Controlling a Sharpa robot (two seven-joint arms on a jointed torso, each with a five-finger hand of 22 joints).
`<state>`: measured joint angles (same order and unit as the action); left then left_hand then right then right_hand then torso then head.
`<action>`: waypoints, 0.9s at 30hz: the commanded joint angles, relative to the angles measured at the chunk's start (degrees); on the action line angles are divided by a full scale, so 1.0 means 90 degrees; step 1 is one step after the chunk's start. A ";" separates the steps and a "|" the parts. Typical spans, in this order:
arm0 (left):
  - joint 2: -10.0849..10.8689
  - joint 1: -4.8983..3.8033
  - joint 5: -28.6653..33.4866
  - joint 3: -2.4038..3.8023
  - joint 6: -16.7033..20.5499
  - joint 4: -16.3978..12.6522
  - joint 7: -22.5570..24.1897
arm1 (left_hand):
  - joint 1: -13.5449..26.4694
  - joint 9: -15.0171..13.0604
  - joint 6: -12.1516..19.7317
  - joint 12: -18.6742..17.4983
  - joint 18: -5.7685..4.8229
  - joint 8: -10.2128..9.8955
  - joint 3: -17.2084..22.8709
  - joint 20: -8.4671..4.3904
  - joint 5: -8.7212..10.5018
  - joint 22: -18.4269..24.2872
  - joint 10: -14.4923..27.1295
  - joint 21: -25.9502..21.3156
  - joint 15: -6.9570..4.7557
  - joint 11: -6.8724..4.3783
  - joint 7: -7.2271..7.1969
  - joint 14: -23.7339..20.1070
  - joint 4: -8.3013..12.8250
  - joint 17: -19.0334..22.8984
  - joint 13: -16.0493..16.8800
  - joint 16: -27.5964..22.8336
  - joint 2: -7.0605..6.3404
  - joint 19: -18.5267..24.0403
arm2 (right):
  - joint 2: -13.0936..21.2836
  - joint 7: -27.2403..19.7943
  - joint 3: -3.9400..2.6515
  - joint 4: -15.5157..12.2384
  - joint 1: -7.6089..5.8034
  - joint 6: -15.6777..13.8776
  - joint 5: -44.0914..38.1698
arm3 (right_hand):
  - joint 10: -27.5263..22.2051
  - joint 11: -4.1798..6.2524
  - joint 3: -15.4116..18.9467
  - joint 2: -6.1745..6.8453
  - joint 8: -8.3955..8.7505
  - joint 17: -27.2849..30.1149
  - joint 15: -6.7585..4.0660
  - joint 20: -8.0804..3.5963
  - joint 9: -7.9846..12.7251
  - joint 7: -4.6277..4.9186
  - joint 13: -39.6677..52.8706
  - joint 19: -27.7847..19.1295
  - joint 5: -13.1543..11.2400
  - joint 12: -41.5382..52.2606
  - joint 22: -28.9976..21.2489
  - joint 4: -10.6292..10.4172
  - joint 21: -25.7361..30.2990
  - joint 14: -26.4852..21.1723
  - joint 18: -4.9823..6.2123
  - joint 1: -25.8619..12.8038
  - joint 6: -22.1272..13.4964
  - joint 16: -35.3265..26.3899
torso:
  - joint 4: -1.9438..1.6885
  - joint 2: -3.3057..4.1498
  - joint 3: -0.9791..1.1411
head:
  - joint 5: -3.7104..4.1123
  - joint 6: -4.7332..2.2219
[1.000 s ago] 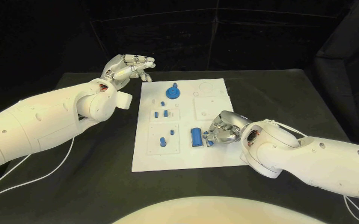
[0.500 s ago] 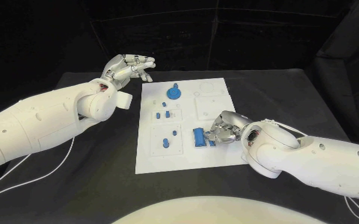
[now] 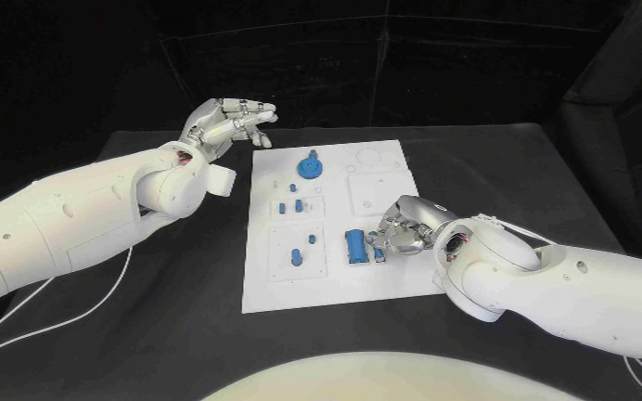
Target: Assemble the parts on the task board
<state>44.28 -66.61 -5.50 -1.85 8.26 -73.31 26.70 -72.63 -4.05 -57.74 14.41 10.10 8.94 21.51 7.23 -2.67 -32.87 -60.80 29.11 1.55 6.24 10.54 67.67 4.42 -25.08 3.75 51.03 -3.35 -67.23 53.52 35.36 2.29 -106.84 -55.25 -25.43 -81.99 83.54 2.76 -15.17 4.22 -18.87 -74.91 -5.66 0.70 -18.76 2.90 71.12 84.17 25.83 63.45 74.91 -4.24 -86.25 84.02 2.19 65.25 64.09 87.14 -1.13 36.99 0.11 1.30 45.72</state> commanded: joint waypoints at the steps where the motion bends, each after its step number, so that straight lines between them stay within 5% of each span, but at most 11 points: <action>1: -0.0012 -0.0007 0.0020 0.0005 -0.0084 0.0000 0.0019 | -0.0042 -0.0003 0.0045 -0.0012 0.0038 0.0021 -0.0030 0.0002 -0.0011 0.0006 0.0009 -0.0036 0.0009 0.0040 0.0018 -0.0017 0.0000 0.0006 0.0010 -0.0033 0.0014 -0.0061 | 0.0032 -0.0142 -0.0001 -0.0059 -0.0004 -0.0278 -0.0059 | 0.0035 0.0013 -0.0024 -0.0022 -0.0031 -0.1054 -0.0061 -0.0046 -0.0010 -0.0185 0.0012 0.0360 -0.0023 0.0028 0.0990 -0.0013 -0.0009 0.0547 -0.0085 0.0043 0.0213 0.0020 | -0.0002 0.0005 0.0000 | 0.0006 0.0008; 17: -0.0019 -0.0005 0.0020 0.0004 -0.0104 0.0005 0.0001 | -0.0042 -0.0003 0.0045 -0.0012 0.0038 0.0021 -0.0030 0.0002 -0.0011 0.0006 0.0009 -0.0036 0.0009 0.0040 0.0018 -0.0017 0.0000 0.0006 0.0010 -0.0033 0.0014 -0.0061 | 0.0180 0.0168 -0.0001 -0.0015 -0.0005 0.0464 -0.0008 | 0.0040 0.0012 -0.0027 -0.0015 -0.0032 -0.1076 -0.0065 -0.0053 -0.0023 -0.0180 0.0019 0.0367 -0.0048 0.0026 0.1005 -0.0022 -0.0017 0.0550 -0.0089 0.0026 0.0217 0.0031 | -0.0015 0.0000 -0.0005 | 0.0032 0.0015; 27: -0.0015 -0.0005 0.0020 0.0003 -0.0102 -0.0001 0.0004 | -0.0042 -0.0003 0.0045 -0.0012 0.0038 0.0021 -0.0030 0.0002 -0.0011 0.0006 0.0009 -0.0036 0.0009 0.0040 0.0018 -0.0017 0.0000 0.0006 0.0010 -0.0033 0.0014 -0.0061 | 0.0077 0.0214 0.0000 0.0102 -0.0005 0.0569 0.0007 | 0.0041 0.0009 -0.0023 -0.0014 -0.0029 -0.1077 -0.0065 -0.0055 -0.0034 -0.0178 0.0021 0.0370 -0.0088 0.0017 0.1013 -0.0045 -0.0022 0.0550 -0.0091 -0.0005 0.0218 0.0031 | -0.0016 0.0003 -0.0007 | 0.0018 0.0014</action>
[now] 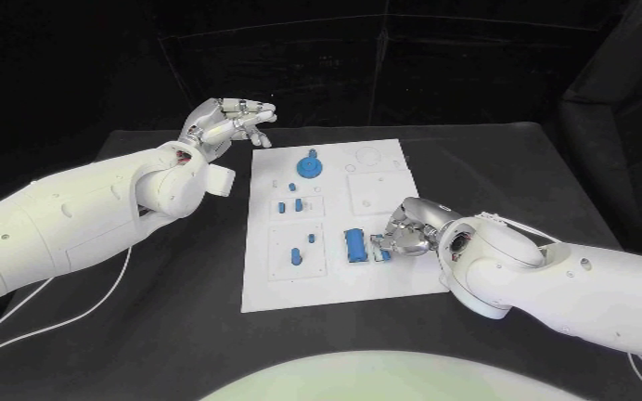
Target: Assemble the parts on the task board
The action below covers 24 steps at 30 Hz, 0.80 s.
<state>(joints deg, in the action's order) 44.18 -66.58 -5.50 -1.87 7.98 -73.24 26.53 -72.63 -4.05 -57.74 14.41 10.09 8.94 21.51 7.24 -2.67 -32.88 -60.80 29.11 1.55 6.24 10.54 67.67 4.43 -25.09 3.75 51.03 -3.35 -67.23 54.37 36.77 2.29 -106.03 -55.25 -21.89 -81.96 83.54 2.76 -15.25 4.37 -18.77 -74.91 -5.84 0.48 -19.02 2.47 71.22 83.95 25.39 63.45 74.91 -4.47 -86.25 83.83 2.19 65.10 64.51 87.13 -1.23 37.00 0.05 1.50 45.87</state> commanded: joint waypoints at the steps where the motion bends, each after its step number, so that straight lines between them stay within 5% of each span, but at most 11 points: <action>1: -0.0004 -0.0008 0.0020 0.0005 -0.0071 -0.0009 0.0022 | -0.0042 -0.0003 0.0045 -0.0012 0.0039 0.0021 -0.0031 0.0002 -0.0011 0.0007 0.0009 -0.0036 0.0010 0.0040 0.0018 -0.0017 0.0000 0.0007 0.0010 -0.0033 0.0014 -0.0062 | -0.0028 0.0060 0.0000 0.0027 -0.0006 0.0180 0.0003 | 0.0041 0.0010 -0.0014 -0.0031 -0.0041 -0.1078 -0.0045 -0.0031 -0.0005 -0.0131 0.0010 0.0394 -0.0039 0.0018 0.1014 -0.0020 -0.0022 0.0571 -0.0091 0.0011 0.0172 0.0032 | -0.0007 0.0003 -0.0001 | -0.0004 -0.0003; 13: 0.0001 -0.0008 0.0020 0.0005 -0.0081 -0.0009 0.0013 | -0.0042 -0.0003 0.0045 -0.0012 0.0039 0.0021 -0.0031 0.0002 -0.0011 0.0007 0.0009 -0.0036 0.0010 0.0040 0.0018 -0.0017 0.0000 0.0007 0.0010 -0.0033 0.0014 -0.0062 | -0.0121 0.0053 0.0000 0.0105 -0.0006 0.0174 0.0005 | 0.0054 0.0004 0.0023 -0.0036 -0.0034 -0.1093 -0.0040 -0.0031 -0.0037 -0.0125 0.0033 0.0395 -0.0165 0.0016 0.1018 -0.0128 -0.0023 0.0572 -0.0092 -0.0122 0.0181 0.0038 | 0.0006 0.0003 0.0005 | -0.0023 0.0010; 15: -0.0001 -0.0008 0.0020 0.0005 -0.0083 -0.0007 0.0011 | -0.0042 -0.0003 0.0045 -0.0012 0.0039 0.0021 -0.0031 0.0002 -0.0011 0.0007 0.0009 -0.0036 0.0010 0.0040 0.0018 -0.0017 0.0000 0.0007 0.0010 -0.0033 0.0014 -0.0062 | -0.0129 0.0052 0.0000 0.0114 -0.0006 0.0170 0.0005 | 0.0064 -0.0003 0.0077 -0.0054 -0.0030 -0.1093 -0.0034 -0.0026 -0.0053 -0.0120 0.0050 0.0395 -0.0367 0.0022 0.1020 -0.0235 -0.0024 0.0571 -0.0093 -0.0244 0.0191 0.0038 | 0.0007 -0.0002 0.0003 | -0.0019 0.0009; 18: -0.0001 -0.0008 0.0020 0.0005 -0.0084 -0.0007 0.0010 | -0.0042 -0.0003 0.0045 -0.0012 0.0039 0.0021 -0.0031 0.0002 -0.0011 0.0007 0.0009 -0.0036 0.0010 0.0040 0.0018 -0.0017 0.0000 0.0007 0.0010 -0.0033 0.0014 -0.0062 | -0.0134 0.0067 0.0000 0.0132 -0.0006 0.0174 0.0004 | 0.0071 -0.0021 0.0269 -0.0046 -0.0024 -0.1088 -0.0018 -0.0016 -0.0078 -0.0101 0.0060 0.0394 -0.1039 0.0006 0.1019 -0.0467 -0.0022 0.0569 -0.0093 -0.0535 0.0212 0.0034 | 0.0005 -0.0001 0.0002 | -0.0017 0.0005; 24: 0.0001 -0.0008 0.0020 0.0005 -0.0082 -0.0008 0.0008 | -0.0042 -0.0003 0.0045 -0.0012 0.0039 0.0021 -0.0031 0.0002 -0.0011 0.0007 0.0009 -0.0036 0.0010 0.0040 0.0018 -0.0017 0.0000 0.0007 0.0010 -0.0033 0.0014 -0.0062 | -0.0139 0.0142 0.0000 0.0174 -0.0007 0.0242 -0.0048 | 0.0025 -0.0040 0.0783 0.0092 0.0016 -0.1022 -0.0004 0.0000 -0.0119 -0.0080 0.0011 0.0362 -0.1562 -0.0138 0.0953 -0.0685 0.0023 0.0553 -0.0077 -0.0777 0.0174 -0.0003 | 0.0003 0.0002 0.0001 | -0.0014 0.0006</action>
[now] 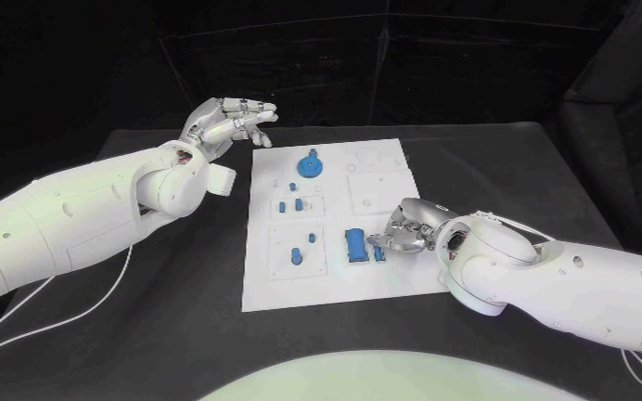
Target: Assemble the parts on the task board
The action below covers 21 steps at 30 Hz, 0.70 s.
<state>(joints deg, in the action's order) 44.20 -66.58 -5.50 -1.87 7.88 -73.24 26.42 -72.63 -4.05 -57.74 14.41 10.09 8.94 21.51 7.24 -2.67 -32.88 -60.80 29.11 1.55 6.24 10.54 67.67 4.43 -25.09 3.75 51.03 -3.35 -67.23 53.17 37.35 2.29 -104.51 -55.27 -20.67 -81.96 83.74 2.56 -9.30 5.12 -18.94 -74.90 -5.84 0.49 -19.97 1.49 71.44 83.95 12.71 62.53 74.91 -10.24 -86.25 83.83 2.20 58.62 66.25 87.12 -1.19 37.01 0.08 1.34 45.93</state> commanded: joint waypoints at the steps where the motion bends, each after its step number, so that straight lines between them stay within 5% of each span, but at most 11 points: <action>1: -0.0001 -0.0009 0.0020 0.0005 -0.0070 -0.0007 0.0020 | -0.0042 -0.0003 0.0045 -0.0012 0.0039 0.0021 -0.0031 0.0002 -0.0011 0.0008 0.0009 -0.0036 0.0010 0.0040 0.0018 -0.0017 0.0000 0.0007 0.0010 -0.0033 0.0014 -0.0062 | -0.0006 0.0081 0.0000 0.0008 -0.0005 0.0107 -0.0055 | -0.0003 -0.0020 0.0194 0.0010 0.0041 -0.1015 -0.0001 0.0001 -0.0022 0.0031 -0.0015 0.0358 -0.0242 -0.0050 0.0944 -0.0071 0.0029 0.0551 -0.0075 -0.0062 -0.0026 -0.0007 | -0.0002 0.0000 -0.0002 | 0.0003 0.0000; 5: -0.0002 -0.0009 0.0020 0.0005 -0.0073 -0.0006 0.0019 | -0.0042 -0.0003 0.0045 -0.0012 0.0039 0.0021 -0.0031 0.0002 -0.0011 0.0008 0.0009 -0.0036 0.0010 0.0040 0.0018 -0.0017 0.0000 0.0007 0.0010 -0.0033 0.0014 -0.0062 | -0.0003 0.0061 0.0000 0.0000 -0.0005 0.0068 -0.0079 | -0.0025 -0.0031 0.0502 -0.0010 0.0065 -0.0959 0.0006 0.0010 -0.0059 0.0042 -0.0021 0.0357 -0.0575 -0.0112 0.0948 -0.0193 0.0031 0.0540 -0.0075 -0.0043 -0.0050 -0.0040 | 0.0003 0.0001 -0.0001 | 0.0008 0.0004; 12: -0.0004 -0.0008 0.0020 0.0005 -0.0075 0.0000 0.0019 | -0.0042 -0.0003 0.0045 -0.0012 0.0039 0.0021 -0.0031 0.0002 -0.0011 0.0008 0.0009 -0.0036 0.0010 0.0040 0.0018 -0.0017 0.0000 0.0007 0.0010 -0.0033 0.0014 -0.0062 | 0.0074 -0.0169 0.0000 -0.0093 -0.0004 -0.0066 -0.0087 | -0.0029 -0.0033 0.0634 -0.0060 0.0075 -0.0957 0.0009 0.0013 -0.0085 0.0043 -0.0008 0.0355 -0.0564 -0.0124 0.0945 -0.0200 0.0035 0.0540 -0.0074 0.0093 -0.0058 -0.0044 | 0.0004 -0.0004 0.0003 | 0.0021 0.0002; 21: -0.0010 -0.0008 0.0020 0.0005 -0.0072 0.0008 0.0017 | -0.0042 -0.0003 0.0045 -0.0012 0.0039 0.0021 -0.0031 0.0002 -0.0011 0.0008 0.0009 -0.0036 0.0010 0.0040 0.0018 -0.0017 0.0000 0.0007 0.0010 -0.0033 0.0014 -0.0062 | 0.0263 -0.0643 0.0000 -0.0147 -0.0004 -0.0177 0.0104 | -0.0044 -0.0028 0.0691 -0.0276 0.0119 -0.0939 0.0004 0.0010 -0.0138 0.0043 0.0012 0.0346 -0.0338 -0.0172 0.0934 0.0217 0.0048 0.0537 -0.0070 0.0944 -0.0095 -0.0060 | 0.0009 -0.0011 0.0000 | 0.0040 -0.0021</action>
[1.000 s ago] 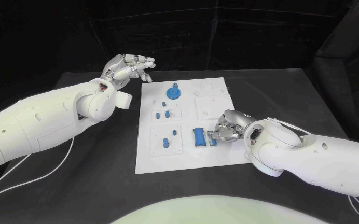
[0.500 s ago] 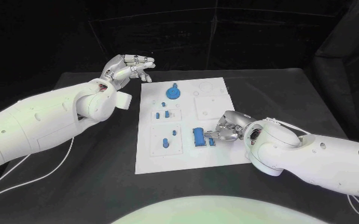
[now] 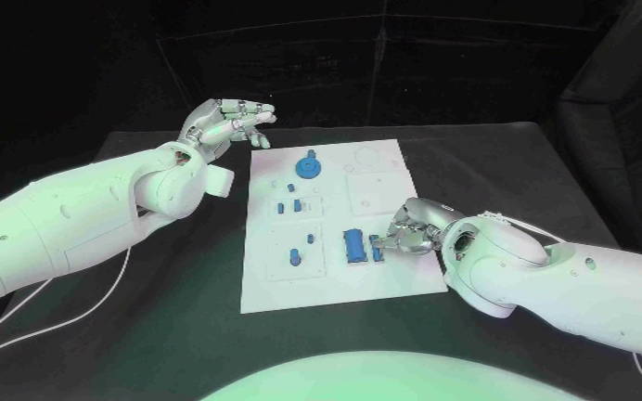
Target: Assemble the parts on the task board
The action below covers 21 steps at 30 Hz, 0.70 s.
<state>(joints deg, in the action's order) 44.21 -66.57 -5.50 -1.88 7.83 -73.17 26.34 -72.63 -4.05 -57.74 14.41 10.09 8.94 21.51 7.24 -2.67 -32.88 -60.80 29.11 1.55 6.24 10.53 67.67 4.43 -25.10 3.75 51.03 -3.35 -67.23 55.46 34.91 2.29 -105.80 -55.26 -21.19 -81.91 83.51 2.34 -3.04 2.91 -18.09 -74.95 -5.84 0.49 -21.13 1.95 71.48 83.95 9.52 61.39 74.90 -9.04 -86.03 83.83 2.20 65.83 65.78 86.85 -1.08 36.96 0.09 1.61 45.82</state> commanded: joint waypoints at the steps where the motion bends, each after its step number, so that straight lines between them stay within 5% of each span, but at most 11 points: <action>1: -0.0015 -0.0009 0.0020 0.0006 -0.0067 0.0000 0.0026 | -0.0042 -0.0003 0.0045 -0.0012 0.0039 0.0021 -0.0031 0.0002 -0.0011 0.0008 0.0009 -0.0036 0.0010 0.0040 0.0018 -0.0017 0.0000 0.0008 0.0010 -0.0033 0.0014 -0.0062 | 0.0008 -0.0392 0.0000 0.0006 -0.0005 -0.0106 0.0108 | -0.0023 -0.0003 -0.0005 -0.0041 0.0030 -0.0931 0.0003 0.0009 -0.0012 -0.0010 0.0006 0.0347 -0.0013 -0.0056 0.0936 0.0137 0.0024 0.0536 -0.0070 0.0225 -0.0045 -0.0033 | -0.0012 -0.0001 0.0000 | 0.0020 -0.0009; 8: -0.0028 -0.0009 0.0020 0.0005 -0.0071 0.0005 0.0021 | -0.0042 -0.0003 0.0045 -0.0012 0.0039 0.0021 -0.0031 0.0002 -0.0011 0.0008 0.0009 -0.0036 0.0010 0.0040 0.0018 -0.0017 0.0000 0.0008 0.0010 -0.0033 0.0014 -0.0062 | -0.0081 -0.0440 0.0000 0.0130 -0.0006 0.0061 0.0132 | -0.0039 0.0006 -0.0016 -0.0075 0.0068 -0.0919 -0.0003 0.0005 -0.0028 -0.0019 0.0006 0.0338 -0.0326 -0.0102 0.0922 0.0481 0.0038 0.0534 -0.0067 0.0700 -0.0047 -0.0043 | -0.0017 0.0001 0.0001 | 0.0013 -0.0016; 21: -0.0014 -0.0009 0.0020 0.0005 -0.0060 -0.0001 0.0023 | -0.0042 -0.0003 0.0045 -0.0012 0.0039 0.0021 -0.0031 0.0002 -0.0011 0.0008 0.0009 -0.0036 0.0010 0.0040 0.0018 -0.0017 0.0000 0.0008 0.0010 -0.0033 0.0014 -0.0062 | -0.0175 -0.0293 0.0000 0.0227 -0.0005 0.0123 -0.0074 | -0.0038 0.0010 -0.0010 -0.0094 0.0085 -0.0916 -0.0004 0.0005 -0.0030 -0.0023 0.0015 0.0337 -0.0333 -0.0105 0.0922 0.0574 0.0039 0.0534 -0.0067 0.0808 -0.0034 -0.0047 | -0.0013 0.0000 -0.0002 | -0.0025 -0.0017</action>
<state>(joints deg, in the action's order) 44.08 -66.57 -5.50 -1.89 7.79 -73.10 26.30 -72.63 -4.05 -57.74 14.41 10.09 8.94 21.51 7.24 -2.67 -32.89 -60.80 29.11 1.55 6.24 10.54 67.67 4.43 -25.10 3.75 51.03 -3.35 -67.23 53.90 32.18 2.29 -103.67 -55.26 -20.44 -81.58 83.51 2.34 -3.19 2.25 -17.52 -74.93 -5.84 0.49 -21.34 1.95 71.55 83.95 6.53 60.72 74.90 -4.18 -86.02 83.83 2.19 72.53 65.78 86.64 -1.26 37.00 0.07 1.44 45.70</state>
